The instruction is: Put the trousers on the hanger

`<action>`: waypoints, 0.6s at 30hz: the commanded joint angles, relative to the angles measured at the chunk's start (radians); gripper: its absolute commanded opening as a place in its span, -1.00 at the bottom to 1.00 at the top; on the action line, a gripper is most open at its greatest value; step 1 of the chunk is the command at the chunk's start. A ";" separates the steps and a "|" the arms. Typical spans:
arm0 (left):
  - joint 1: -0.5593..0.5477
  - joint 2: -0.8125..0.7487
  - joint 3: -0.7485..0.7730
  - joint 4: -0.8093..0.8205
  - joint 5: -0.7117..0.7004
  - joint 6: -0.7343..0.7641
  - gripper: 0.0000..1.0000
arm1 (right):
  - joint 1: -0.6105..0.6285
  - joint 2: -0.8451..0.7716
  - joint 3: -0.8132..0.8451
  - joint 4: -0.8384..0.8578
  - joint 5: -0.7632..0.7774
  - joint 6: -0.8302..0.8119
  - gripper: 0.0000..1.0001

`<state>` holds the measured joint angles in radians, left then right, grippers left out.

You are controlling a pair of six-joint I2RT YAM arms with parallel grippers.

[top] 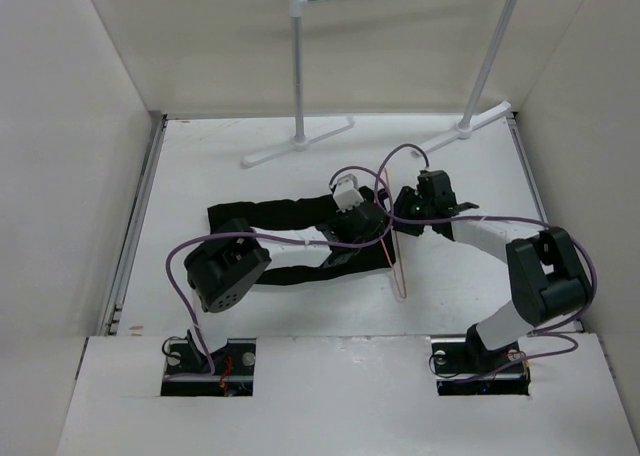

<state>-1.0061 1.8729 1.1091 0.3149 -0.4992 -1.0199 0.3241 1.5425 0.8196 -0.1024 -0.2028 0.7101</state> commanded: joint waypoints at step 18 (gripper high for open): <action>0.054 -0.047 -0.066 -0.019 -0.013 -0.013 -0.96 | -0.021 -0.057 -0.020 0.101 -0.053 0.055 -0.83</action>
<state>-0.9779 1.8751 1.0859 0.3206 -0.4969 -1.0451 0.3344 1.5764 0.8013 -0.0338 -0.2420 0.7414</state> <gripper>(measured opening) 0.043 0.097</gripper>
